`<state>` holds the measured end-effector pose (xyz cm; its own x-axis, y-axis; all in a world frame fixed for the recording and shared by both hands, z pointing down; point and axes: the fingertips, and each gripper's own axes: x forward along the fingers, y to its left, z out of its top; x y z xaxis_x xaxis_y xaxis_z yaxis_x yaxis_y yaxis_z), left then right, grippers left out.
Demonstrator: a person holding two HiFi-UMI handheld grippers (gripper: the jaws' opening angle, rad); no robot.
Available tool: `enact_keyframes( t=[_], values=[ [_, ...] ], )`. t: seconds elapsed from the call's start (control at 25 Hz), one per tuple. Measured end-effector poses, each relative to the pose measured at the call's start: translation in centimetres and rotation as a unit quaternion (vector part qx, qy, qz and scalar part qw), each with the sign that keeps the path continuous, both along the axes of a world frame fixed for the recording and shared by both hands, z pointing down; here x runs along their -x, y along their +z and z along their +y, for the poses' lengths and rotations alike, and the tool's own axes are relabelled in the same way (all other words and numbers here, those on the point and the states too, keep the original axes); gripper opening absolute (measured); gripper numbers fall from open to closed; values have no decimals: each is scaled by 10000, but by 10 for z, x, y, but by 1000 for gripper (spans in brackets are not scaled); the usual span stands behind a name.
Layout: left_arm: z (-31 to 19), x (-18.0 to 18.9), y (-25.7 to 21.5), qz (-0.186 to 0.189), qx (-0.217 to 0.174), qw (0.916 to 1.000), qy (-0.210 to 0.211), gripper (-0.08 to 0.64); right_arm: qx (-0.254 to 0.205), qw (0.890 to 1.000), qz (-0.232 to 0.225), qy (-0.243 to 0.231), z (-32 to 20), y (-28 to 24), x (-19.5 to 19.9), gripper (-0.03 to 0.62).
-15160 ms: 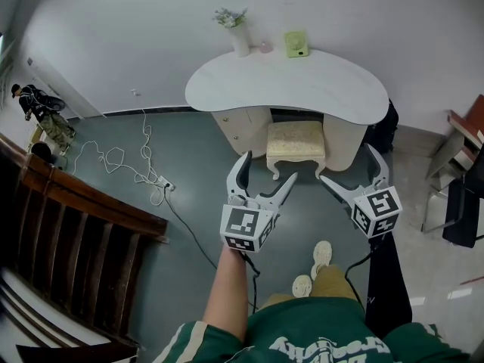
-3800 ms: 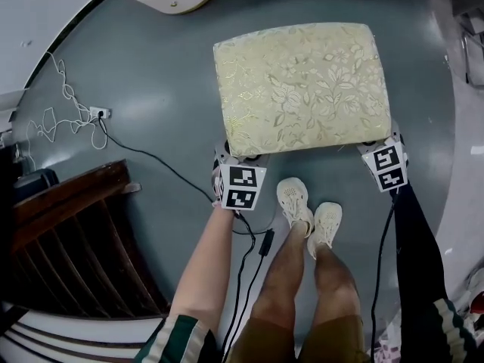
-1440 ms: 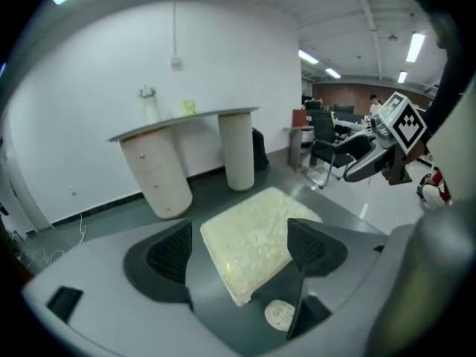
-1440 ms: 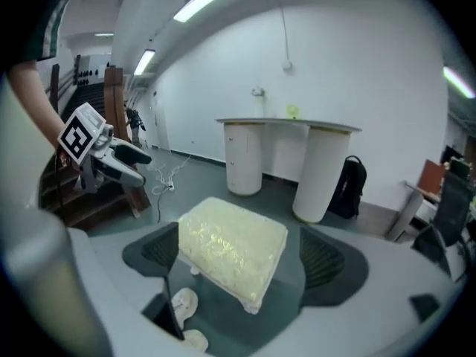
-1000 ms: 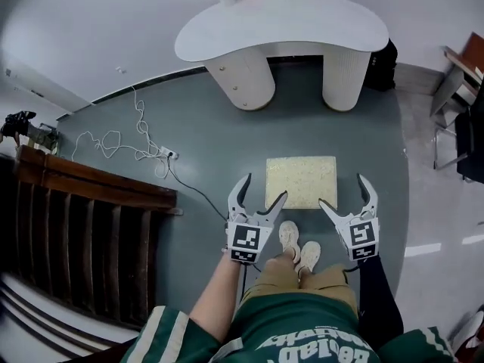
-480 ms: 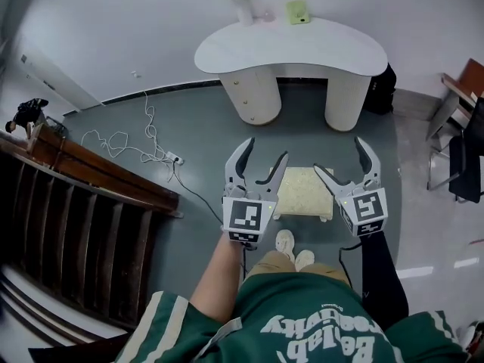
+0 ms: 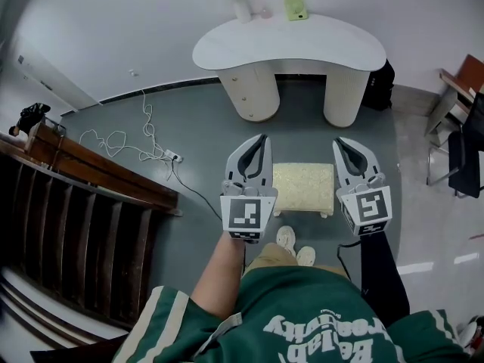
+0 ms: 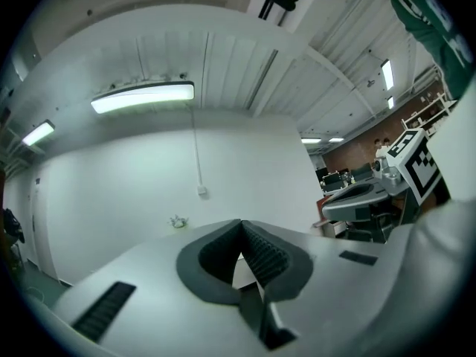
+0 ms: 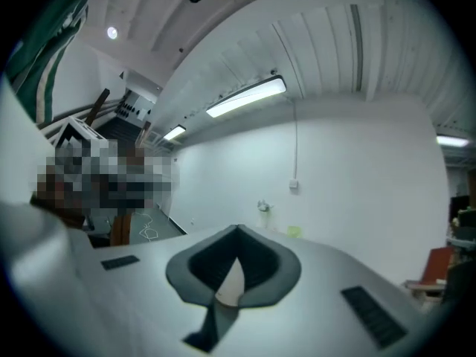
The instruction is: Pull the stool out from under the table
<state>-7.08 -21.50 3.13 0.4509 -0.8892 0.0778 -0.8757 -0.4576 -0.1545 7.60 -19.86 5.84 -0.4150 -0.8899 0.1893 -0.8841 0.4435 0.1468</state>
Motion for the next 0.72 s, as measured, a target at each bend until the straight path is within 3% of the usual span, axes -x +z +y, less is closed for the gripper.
enact_keyframes(
  t=[0.72],
  values=[
    [-9, 7, 6, -97, 42, 9999, 57, 0, -107, 9999, -53, 101, -11, -4, 3, 3]
  ],
)
